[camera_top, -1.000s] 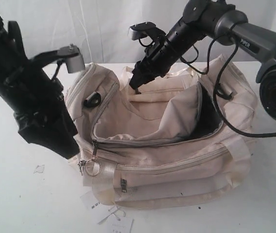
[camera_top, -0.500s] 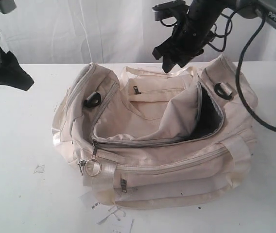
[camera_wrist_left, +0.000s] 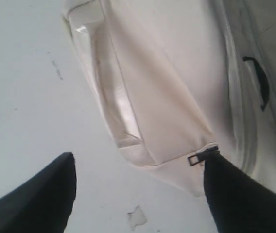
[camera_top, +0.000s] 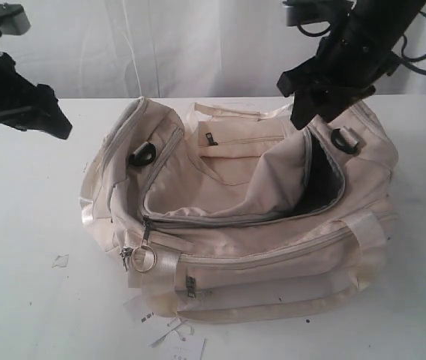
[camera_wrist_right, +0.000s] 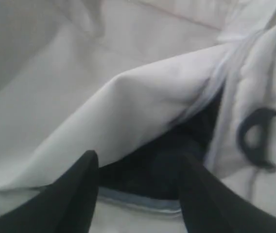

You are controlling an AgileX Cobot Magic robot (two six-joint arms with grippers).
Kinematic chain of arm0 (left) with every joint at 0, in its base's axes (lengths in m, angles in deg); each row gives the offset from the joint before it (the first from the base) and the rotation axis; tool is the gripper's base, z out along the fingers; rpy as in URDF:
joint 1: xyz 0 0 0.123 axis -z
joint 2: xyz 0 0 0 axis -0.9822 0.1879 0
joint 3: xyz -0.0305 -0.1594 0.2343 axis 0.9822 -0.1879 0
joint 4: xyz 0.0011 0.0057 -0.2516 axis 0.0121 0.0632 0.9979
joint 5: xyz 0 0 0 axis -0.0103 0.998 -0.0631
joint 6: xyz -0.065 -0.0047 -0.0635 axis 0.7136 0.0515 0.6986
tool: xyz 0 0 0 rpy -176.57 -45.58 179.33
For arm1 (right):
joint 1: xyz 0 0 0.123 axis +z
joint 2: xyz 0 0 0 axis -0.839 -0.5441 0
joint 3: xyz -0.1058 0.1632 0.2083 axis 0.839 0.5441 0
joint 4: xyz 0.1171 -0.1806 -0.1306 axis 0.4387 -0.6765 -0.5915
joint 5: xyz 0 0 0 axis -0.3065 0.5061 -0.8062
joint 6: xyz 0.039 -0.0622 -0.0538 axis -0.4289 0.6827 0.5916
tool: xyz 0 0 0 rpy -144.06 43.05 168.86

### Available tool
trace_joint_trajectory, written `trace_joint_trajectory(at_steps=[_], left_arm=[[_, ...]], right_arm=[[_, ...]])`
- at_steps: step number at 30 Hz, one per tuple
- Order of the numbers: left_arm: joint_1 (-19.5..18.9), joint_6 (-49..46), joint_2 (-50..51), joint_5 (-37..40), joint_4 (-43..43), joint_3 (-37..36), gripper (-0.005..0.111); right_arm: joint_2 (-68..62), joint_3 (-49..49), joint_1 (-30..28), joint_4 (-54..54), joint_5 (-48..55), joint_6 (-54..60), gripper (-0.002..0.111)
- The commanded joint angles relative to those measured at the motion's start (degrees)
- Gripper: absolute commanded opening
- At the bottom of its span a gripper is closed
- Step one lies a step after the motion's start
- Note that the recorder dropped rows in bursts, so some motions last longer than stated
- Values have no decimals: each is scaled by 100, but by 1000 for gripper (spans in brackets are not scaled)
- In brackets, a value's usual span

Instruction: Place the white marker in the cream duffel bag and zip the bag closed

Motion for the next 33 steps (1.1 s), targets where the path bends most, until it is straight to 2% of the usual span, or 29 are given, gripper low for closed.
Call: trace_joint_trajectory(at_steps=[1,4,10,15,18,24,33], left_arm=[[-6,-597,274,231,1186,20,75],[-6,-864,311,218,1594,20,75],[5,-1003,352,205,1965,20,75],[5,-1065,380,364,2129,20,75],[5,-1092,380,400,2137,20,75],[5,-1155,380,624,2152,20,75],[5,-1195,380,661,2165,20,75]], right_arm=[[509,1024,103,2022,19,992,47],[553,1561,400,2709,19,1486,47],[379,2395,1390,2862,-88,2025,47],[308,2432,2252,2862,-1184,2100,47],[308,2431,2552,2771,-1806,2087,47],[208,2431,2680,2685,-2370,2035,47],[-178,2431,2680,2645,-2306,1934,47]])
